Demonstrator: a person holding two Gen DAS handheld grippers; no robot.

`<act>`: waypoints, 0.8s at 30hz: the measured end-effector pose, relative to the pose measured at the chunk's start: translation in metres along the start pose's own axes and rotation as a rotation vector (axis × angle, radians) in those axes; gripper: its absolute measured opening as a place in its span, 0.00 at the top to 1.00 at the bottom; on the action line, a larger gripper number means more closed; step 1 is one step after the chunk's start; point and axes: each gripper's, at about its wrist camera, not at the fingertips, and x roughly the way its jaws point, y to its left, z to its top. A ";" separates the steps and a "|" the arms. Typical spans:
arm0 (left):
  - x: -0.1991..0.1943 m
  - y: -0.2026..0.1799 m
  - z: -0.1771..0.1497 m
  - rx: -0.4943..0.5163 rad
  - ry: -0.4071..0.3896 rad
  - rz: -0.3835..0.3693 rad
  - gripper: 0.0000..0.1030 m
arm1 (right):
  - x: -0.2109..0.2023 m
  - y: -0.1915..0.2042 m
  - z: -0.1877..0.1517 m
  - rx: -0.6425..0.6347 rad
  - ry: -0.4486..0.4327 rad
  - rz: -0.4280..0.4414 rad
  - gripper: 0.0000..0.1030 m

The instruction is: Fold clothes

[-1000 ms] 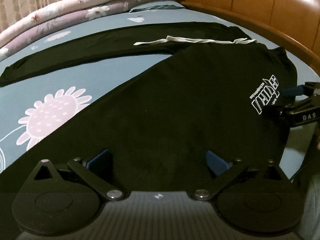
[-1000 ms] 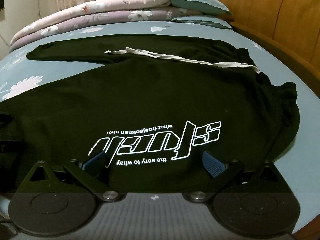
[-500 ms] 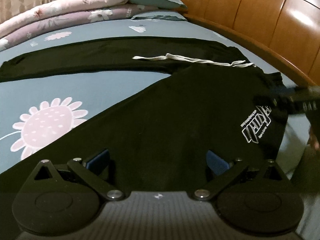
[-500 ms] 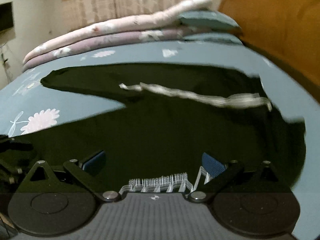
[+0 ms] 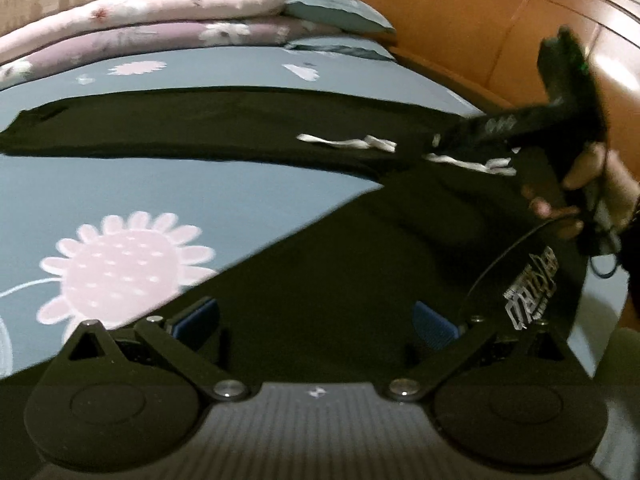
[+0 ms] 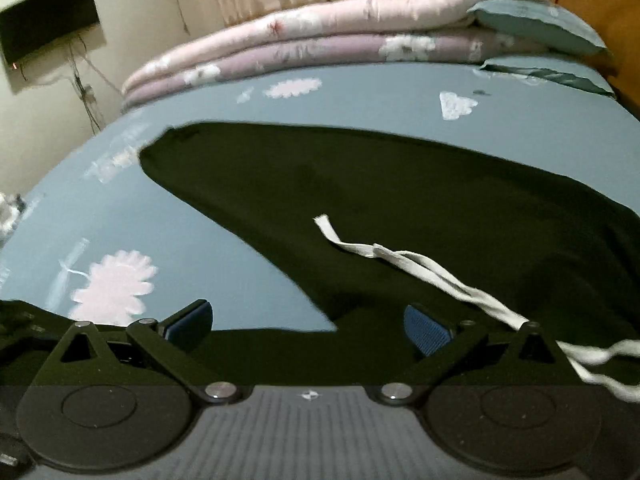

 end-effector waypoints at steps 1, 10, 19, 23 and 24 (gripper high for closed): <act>0.000 0.005 0.000 -0.012 0.002 0.008 0.01 | 0.009 0.001 0.000 -0.027 0.000 -0.021 0.00; 0.000 0.027 0.002 -0.071 0.011 0.015 0.01 | 0.057 0.040 -0.008 -0.149 0.041 0.052 0.00; -0.006 0.025 0.002 -0.091 -0.013 -0.067 0.01 | 0.040 0.056 0.000 -0.246 -0.005 0.023 0.00; -0.004 0.026 0.000 -0.093 0.000 -0.063 0.01 | 0.065 0.051 0.002 -0.191 0.042 -0.008 0.00; -0.004 0.026 0.000 -0.090 0.006 -0.060 0.01 | 0.071 0.053 0.001 -0.178 0.053 0.009 0.00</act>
